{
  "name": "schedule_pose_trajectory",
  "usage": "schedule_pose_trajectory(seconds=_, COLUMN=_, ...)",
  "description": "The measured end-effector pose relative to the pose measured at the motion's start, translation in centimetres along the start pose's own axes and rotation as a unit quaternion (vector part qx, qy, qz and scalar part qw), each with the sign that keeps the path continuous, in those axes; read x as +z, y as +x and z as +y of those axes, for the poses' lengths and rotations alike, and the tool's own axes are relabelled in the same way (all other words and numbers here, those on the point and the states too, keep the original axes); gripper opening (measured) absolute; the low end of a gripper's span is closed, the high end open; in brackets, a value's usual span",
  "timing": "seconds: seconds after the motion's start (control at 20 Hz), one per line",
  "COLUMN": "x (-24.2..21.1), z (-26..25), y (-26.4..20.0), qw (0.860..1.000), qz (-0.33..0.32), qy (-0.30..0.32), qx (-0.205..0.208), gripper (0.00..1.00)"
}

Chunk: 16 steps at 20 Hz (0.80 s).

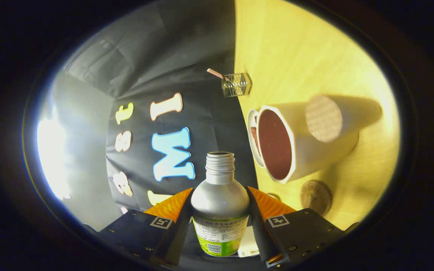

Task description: Take the bottle from table, then pour the juice into the cup, finally place the bottle on the coaster

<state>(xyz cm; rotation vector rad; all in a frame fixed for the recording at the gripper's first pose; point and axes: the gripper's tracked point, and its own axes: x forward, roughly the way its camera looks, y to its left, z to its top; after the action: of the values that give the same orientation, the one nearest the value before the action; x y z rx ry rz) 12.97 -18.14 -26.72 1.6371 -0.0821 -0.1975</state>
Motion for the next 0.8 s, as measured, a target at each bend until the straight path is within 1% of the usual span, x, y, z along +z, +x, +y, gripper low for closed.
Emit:
schedule_pose_trajectory(seconds=0.15, x=0.5, z=0.4, y=-0.2, qw=0.995, qz=-0.001, qy=-0.103, qx=-0.014, gripper=0.76)
schedule_pose_trajectory(seconds=0.3, x=0.5, z=1.2, y=-0.5, qw=0.982, qz=-0.002, qy=-0.189, qx=-0.020, gripper=0.76)
schedule_pose_trajectory(seconds=0.4, x=0.8, z=1.8, y=-0.5, qw=0.969, qz=-0.006, qy=-0.246, qx=-0.026, gripper=0.76)
schedule_pose_trajectory(seconds=0.5, x=0.9, z=2.1, y=-0.5, qw=0.949, qz=-0.008, qy=-0.314, qx=-0.039, gripper=0.76)
schedule_pose_trajectory(seconds=0.6, x=1.2, z=2.8, y=-0.4, qw=0.925, qz=-0.016, qy=-0.376, qx=-0.048, gripper=0.76)
schedule_pose_trajectory(seconds=0.7, x=1.5, z=3.3, y=-0.4, qw=0.897, qz=-0.021, qy=-0.439, qx=-0.056, gripper=0.76)
schedule_pose_trajectory(seconds=0.8, x=1.4, z=4.1, y=-0.4, qw=0.864, qz=-0.026, qy=-0.498, qx=-0.061, gripper=0.76)
